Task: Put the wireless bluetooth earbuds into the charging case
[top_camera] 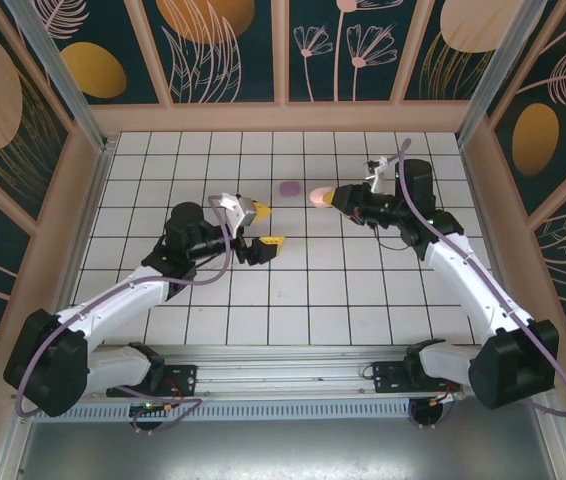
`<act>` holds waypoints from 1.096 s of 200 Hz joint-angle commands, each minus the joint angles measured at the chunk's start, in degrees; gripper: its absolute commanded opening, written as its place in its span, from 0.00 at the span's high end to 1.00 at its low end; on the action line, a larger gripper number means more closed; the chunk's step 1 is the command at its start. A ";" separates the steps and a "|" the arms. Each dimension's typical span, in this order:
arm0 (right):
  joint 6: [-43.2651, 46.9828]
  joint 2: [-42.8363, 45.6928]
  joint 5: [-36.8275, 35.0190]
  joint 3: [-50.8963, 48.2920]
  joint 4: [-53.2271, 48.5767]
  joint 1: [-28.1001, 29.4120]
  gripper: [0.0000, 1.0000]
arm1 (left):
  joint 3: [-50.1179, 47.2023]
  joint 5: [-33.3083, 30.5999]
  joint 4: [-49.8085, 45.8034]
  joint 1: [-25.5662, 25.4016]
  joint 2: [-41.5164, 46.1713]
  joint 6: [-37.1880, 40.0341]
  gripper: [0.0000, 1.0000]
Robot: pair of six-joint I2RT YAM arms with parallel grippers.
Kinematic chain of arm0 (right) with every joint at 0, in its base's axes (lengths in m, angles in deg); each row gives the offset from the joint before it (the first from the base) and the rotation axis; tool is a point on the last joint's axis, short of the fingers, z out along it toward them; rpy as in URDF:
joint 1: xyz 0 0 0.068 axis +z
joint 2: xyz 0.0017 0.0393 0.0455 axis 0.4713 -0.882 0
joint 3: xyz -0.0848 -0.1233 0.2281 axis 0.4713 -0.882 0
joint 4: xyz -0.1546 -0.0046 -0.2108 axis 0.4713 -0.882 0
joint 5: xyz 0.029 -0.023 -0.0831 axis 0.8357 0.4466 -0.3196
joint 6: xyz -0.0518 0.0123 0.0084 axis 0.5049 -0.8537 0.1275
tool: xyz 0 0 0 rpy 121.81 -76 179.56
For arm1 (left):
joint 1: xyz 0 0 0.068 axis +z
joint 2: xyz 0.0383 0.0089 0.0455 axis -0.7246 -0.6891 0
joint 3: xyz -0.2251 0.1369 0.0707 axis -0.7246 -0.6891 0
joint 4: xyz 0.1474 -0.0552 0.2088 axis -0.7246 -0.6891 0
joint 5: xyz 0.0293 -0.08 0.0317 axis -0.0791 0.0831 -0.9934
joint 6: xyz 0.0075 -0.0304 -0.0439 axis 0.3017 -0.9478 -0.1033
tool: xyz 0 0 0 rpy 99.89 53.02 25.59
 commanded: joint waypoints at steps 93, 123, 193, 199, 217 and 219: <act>0.87 -20.31 -1.61 -9.04 12.73 12.84 0.82 | -9.97 -14.49 1.77 3.25 8.71 -4.72 0.18; 0.55 -25.37 -2.42 -8.94 15.78 14.53 0.82 | -12.35 -14.06 2.79 4.43 11.03 -5.86 0.18; 4.24 -36.76 -2.71 -3.59 15.82 14.53 0.73 | -12.97 -15.05 -1.04 4.94 14.29 -4.31 0.18; 4.49 -36.51 -3.09 -3.59 15.13 14.53 0.69 | -13.12 -15.33 -1.17 5.02 14.65 -4.16 0.18; 5.62 -34.43 -5.63 -3.82 12.17 14.51 0.62 | -13.51 -15.78 -1.22 5.25 15.41 -4.15 0.18; 5.78 -34.09 -6.04 -3.81 11.74 14.53 0.61 | -13.52 -15.87 -1.26 5.28 15.48 -4.15 0.18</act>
